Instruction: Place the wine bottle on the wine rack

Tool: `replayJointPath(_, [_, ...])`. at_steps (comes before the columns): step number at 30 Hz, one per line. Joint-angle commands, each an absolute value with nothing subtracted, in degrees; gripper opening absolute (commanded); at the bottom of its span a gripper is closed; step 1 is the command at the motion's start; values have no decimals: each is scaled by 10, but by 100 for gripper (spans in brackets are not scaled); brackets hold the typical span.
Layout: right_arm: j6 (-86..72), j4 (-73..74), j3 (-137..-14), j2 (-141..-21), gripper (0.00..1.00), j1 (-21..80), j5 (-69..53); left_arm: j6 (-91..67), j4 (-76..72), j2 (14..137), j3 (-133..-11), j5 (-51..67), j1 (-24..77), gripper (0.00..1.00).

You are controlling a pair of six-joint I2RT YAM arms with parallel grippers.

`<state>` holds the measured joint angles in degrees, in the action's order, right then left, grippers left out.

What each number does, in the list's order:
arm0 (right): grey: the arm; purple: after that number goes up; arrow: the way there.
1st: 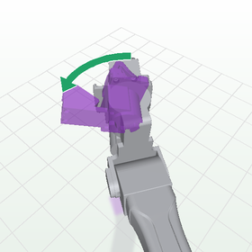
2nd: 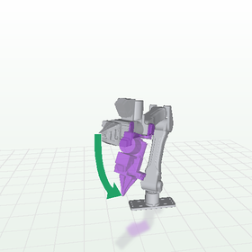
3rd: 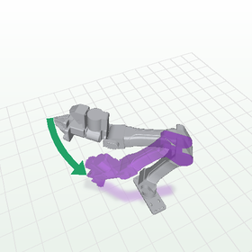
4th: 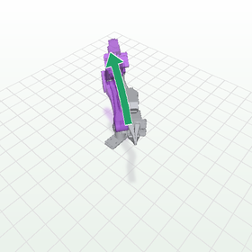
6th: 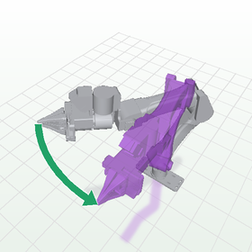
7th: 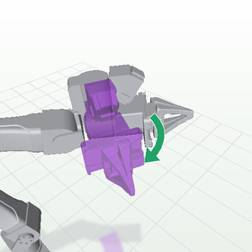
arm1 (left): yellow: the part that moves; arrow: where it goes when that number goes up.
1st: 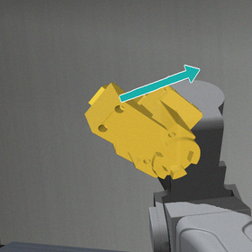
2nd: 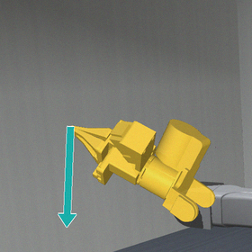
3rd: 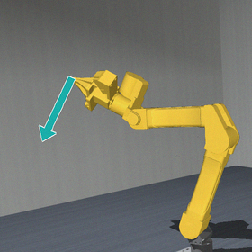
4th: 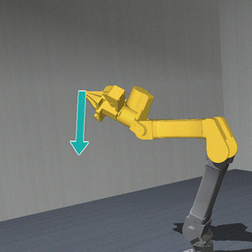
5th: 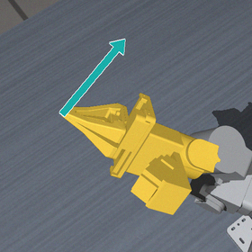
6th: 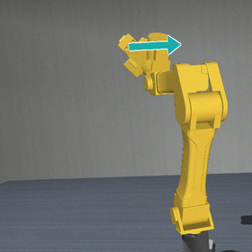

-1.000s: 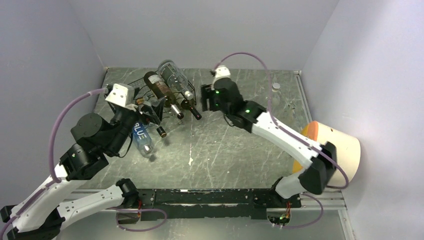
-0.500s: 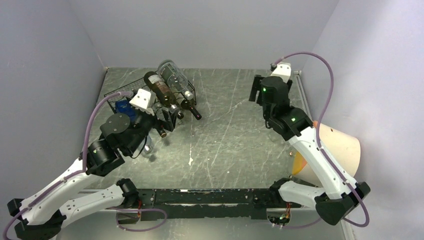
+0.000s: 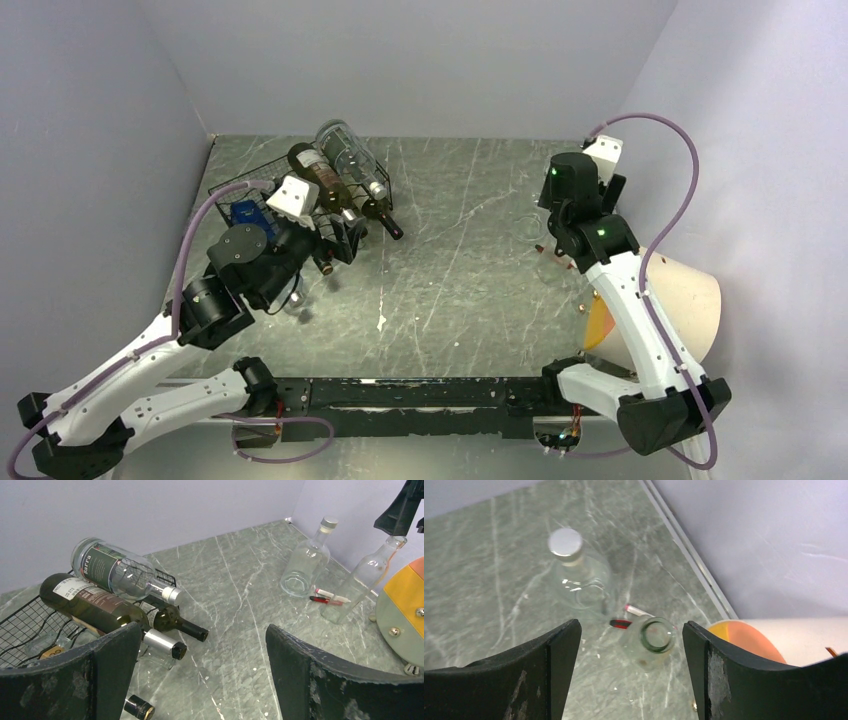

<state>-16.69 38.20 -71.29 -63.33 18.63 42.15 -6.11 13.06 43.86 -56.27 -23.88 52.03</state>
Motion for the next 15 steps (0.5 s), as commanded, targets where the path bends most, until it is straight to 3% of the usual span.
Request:
replayJointPath(1, [-196, 397, -691, -621, 78, 145, 443, -68, 115, 443, -568, -225, 522, 98])
replayJointPath(8, [-236, 366, -647, -632, 74, 89, 374, -70, 109, 442, -561, -222, 522, 98])
replayJointPath(15, [-254, 358, -616, -631, 52, 83, 345, -69, 114, 450, -569, -223, 523, 98])
